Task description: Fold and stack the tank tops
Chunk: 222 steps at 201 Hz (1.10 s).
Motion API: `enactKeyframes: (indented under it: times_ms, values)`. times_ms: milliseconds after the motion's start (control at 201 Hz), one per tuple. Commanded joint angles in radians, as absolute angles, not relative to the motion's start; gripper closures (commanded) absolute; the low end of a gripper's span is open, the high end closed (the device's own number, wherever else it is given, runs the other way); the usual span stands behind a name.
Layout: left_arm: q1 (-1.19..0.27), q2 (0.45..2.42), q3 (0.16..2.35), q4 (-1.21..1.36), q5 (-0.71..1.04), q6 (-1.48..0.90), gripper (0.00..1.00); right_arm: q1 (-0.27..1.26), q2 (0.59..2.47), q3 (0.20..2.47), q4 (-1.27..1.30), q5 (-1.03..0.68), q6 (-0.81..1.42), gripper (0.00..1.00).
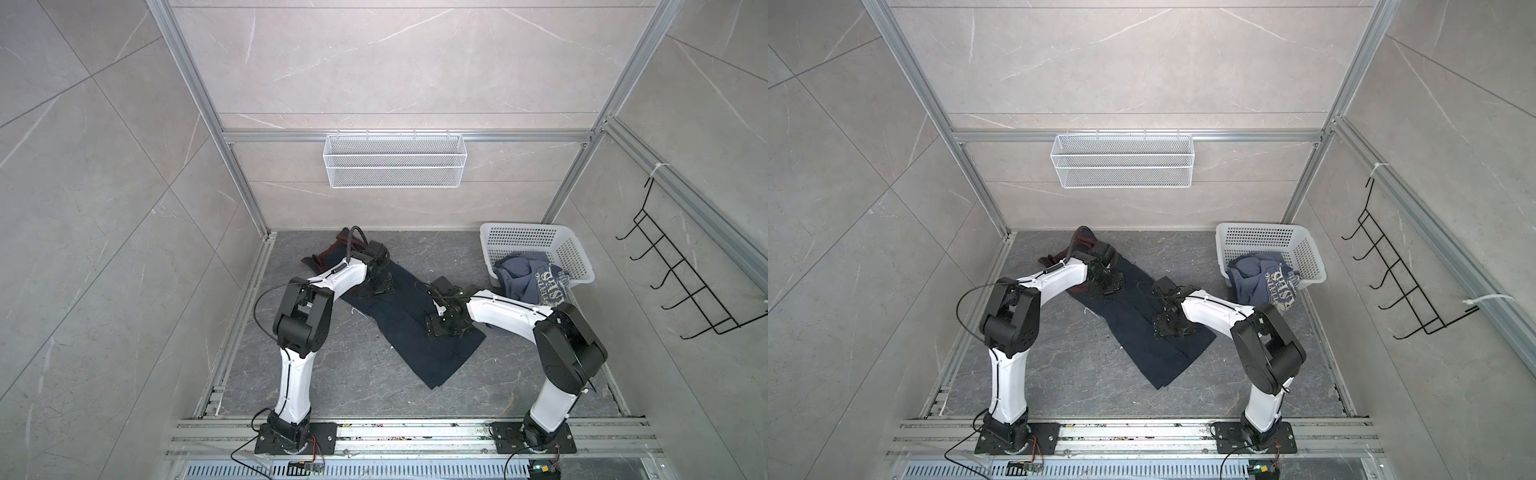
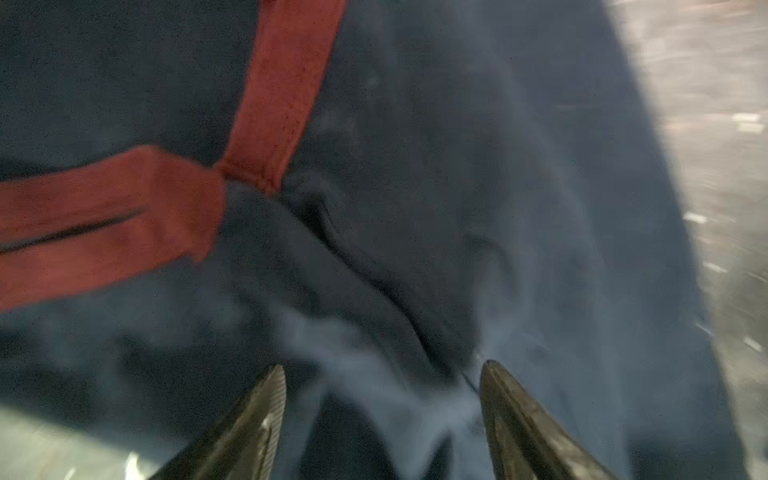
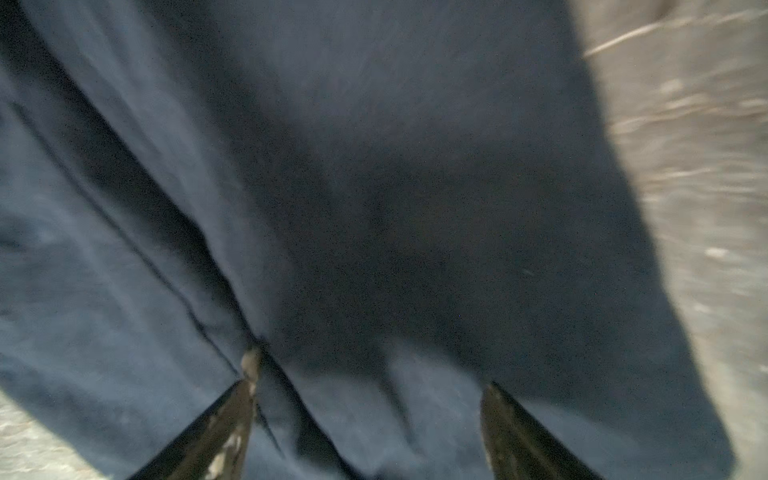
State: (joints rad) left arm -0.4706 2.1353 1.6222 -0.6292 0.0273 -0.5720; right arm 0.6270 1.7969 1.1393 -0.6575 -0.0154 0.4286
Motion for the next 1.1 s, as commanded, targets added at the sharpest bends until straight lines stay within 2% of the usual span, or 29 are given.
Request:
enactKeyframes:
  times_ms: [0, 129, 299, 652, 846, 976, 1100]
  values:
    - [-0.465, 2.175, 1.709, -0.662, 0.006, -0.539, 0.24, 0.634, 1.821, 1.108, -0.631, -0.067, 0.417, 0.18]
    - [-0.467, 2.240, 1.769, -0.685, 0.009, -0.468, 0.24, 0.680, 1.817, 1.038, -0.605, -0.117, 0.438, 0.22]
    - [-0.472, 2.275, 1.803, -0.710, 0.017, -0.366, 0.24, 0.816, 1.798, 0.953, -0.559, -0.196, 0.534, 0.27]
    - [-0.497, 2.150, 1.691, -0.708, 0.100, -0.247, 0.24, 1.153, 1.784, 0.976, -0.573, -0.204, 0.668, 0.26]
    - [-0.527, 2.101, 1.641, -0.697, 0.143, -0.232, 0.23, 1.195, 1.765, 0.987, -0.591, -0.155, 0.656, 0.25]
    - [-0.526, 2.042, 1.644, -0.686, 0.164, -0.284, 0.22, 1.191, 1.648, 1.002, -0.638, -0.039, 0.643, 0.20]
    - [-0.527, 1.976, 1.685, -0.693, 0.181, -0.363, 0.20, 1.172, 1.522, 0.994, -0.662, 0.042, 0.655, 0.19]
